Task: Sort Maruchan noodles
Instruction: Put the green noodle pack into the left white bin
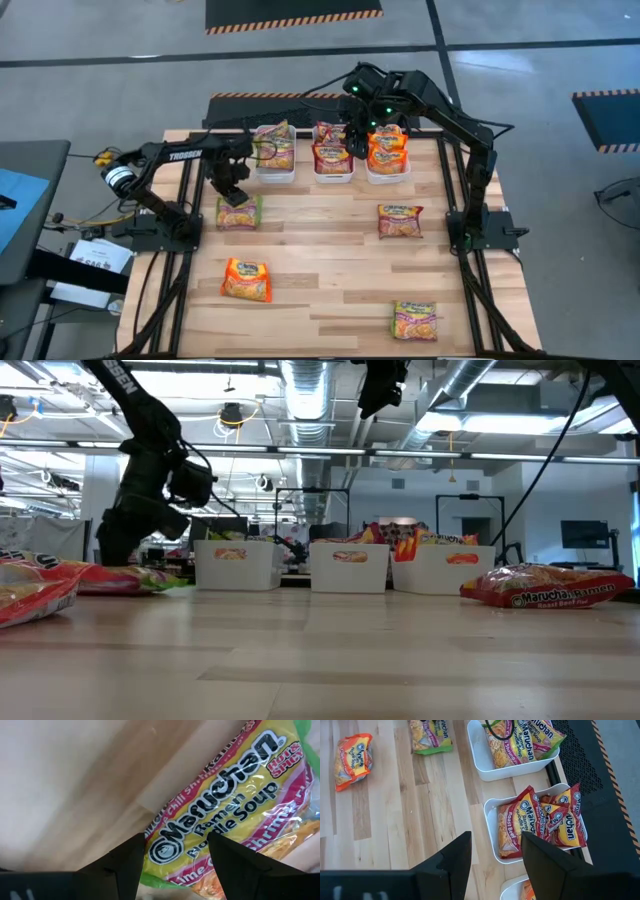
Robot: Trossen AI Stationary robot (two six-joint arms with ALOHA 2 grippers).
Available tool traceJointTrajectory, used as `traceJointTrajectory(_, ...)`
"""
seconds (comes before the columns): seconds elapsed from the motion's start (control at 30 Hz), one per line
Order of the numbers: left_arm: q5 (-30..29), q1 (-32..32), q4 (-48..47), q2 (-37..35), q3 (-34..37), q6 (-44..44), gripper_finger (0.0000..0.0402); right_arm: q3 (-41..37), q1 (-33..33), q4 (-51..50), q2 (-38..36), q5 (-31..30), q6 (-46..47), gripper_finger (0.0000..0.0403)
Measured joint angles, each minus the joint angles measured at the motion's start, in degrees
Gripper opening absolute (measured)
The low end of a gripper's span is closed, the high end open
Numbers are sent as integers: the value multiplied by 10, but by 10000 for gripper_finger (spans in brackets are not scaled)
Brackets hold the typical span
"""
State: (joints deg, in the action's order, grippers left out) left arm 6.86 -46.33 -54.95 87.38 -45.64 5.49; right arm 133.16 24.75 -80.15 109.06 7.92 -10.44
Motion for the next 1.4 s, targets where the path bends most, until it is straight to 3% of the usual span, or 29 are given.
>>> traceJointTrajectory(0.27,29,0,4,0,20,-6,196,0,0,0,0,0,0,196)
traceJointTrajectory(0.63,80,2,9,0,20,4,24,0,0,0,0,0,18,196)
traceJointTrajectory(0.7,94,1,9,0,20,3,7,0,0,0,0,0,25,196)
traceJointTrajectory(1.0,144,32,-11,-10,19,-3,0,0,0,-2,0,0,29,196)
traceJointTrajectory(1.4,141,118,-18,-103,-29,-72,0,0,-4,-1,0,20,29,193)
